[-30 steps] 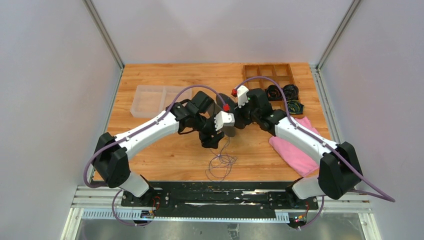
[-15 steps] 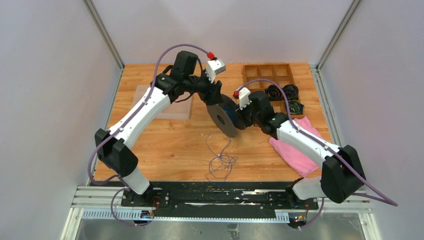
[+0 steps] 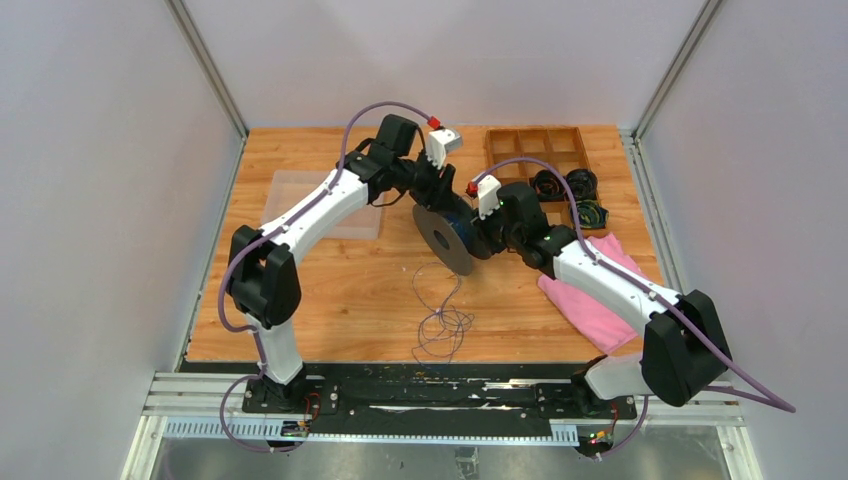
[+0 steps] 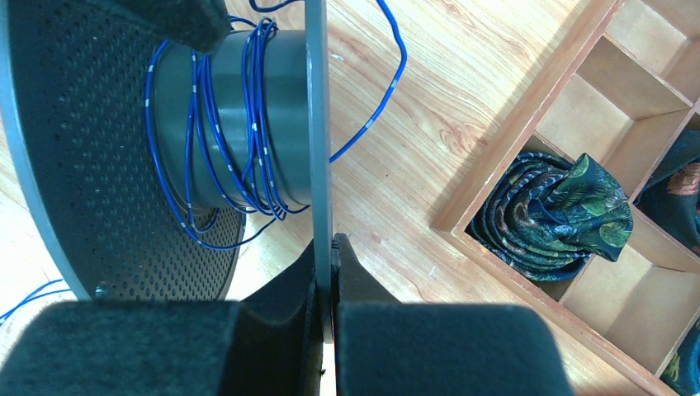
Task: Wrap the cables
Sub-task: Wrap the cable around the cable reel.
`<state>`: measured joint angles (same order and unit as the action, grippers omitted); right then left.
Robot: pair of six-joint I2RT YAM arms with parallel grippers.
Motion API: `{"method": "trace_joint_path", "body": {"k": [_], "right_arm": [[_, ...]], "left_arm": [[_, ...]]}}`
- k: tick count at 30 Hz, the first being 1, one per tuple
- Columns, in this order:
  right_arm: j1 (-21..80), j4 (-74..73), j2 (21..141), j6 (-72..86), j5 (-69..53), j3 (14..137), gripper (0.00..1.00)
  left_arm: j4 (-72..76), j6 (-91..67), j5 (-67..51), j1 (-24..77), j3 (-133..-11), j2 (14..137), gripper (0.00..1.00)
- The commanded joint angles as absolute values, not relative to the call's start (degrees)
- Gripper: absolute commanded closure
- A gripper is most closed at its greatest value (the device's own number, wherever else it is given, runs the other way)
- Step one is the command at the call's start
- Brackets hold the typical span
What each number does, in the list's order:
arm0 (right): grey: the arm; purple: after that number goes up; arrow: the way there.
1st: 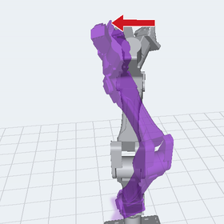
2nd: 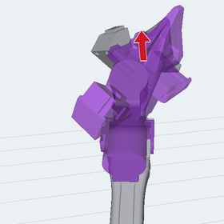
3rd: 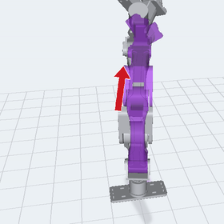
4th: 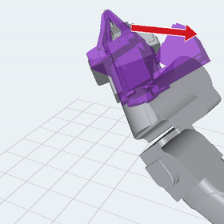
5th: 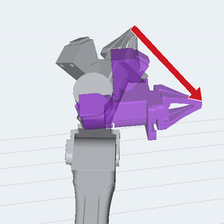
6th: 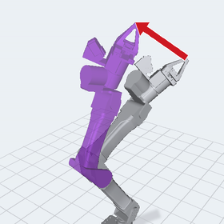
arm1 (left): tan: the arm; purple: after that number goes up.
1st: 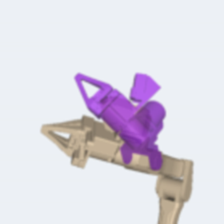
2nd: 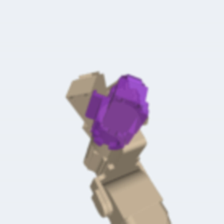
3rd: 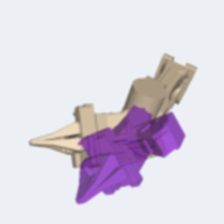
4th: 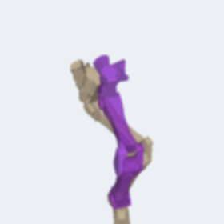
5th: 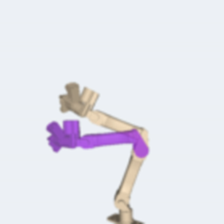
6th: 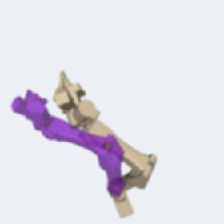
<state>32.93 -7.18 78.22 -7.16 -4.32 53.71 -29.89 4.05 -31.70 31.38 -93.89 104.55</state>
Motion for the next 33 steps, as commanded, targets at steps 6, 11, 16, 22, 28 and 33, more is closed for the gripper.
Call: {"method": "trace_joint_path", "body": {"k": [6,11,16,22,28,33], "right_arm": [[32.3,-7.4,78.1,-7.0,-5.3,54.8,0.99],[32.4,-7.4,78.2,-7.2,-5.0,55.0,0.99],[32.4,-7.4,78.3,-7.2,-5.3,55.2,0.99],[32.3,-7.7,78.2,-7.5,-5.7,55.1,0.99],[32.3,-8.4,78.7,-7.4,-5.5,55.6,0.99],[32.2,-8.8,79.3,-7.1,-5.5,55.9,0.99]], "left_arm": [[-22.9,1.7,-33.3,31.6,-93.2,106.1,0.60],[-22.3,1.5,-34.5,32.3,-93.3,106.5,0.67],[-21.7,1.6,-34.3,33.2,-93.0,107.0,0.68],[-19.7,2.6,-36.0,33.2,-92.3,107.0,0.79],[-19.3,10.3,-44.6,33.2,-89.5,104.1,0.97],[-14.8,14.0,-47.7,33.1,-84.2,100.3,1.00]]}}
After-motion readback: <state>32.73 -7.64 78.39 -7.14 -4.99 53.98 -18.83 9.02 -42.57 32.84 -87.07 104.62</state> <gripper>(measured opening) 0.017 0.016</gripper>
